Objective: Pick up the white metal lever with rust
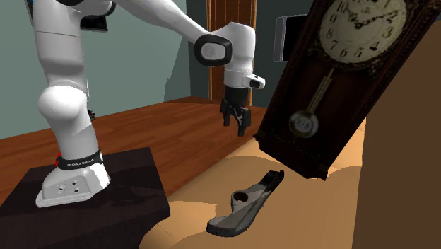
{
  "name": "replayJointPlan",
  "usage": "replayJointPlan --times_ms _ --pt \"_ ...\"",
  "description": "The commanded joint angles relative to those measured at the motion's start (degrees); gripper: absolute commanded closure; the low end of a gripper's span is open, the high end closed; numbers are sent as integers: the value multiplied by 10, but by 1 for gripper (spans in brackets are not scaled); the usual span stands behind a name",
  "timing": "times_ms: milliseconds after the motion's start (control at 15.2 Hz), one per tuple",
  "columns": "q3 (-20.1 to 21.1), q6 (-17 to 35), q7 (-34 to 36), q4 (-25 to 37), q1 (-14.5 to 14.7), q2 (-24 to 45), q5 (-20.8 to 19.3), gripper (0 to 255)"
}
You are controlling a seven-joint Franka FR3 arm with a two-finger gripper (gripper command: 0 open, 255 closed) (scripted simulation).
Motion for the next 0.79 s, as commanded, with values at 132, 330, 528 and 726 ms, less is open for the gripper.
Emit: replayJointPlan --times_ms 132,330,528,726 --pt "3 4 -57 66 -23 103 40 0" --pt "12 1 -90 119 -46 175 62 0" --pt "24 -6 -116 180 -70 247 78 0" --pt "36 -17 -134 248 -96 319 86 0"
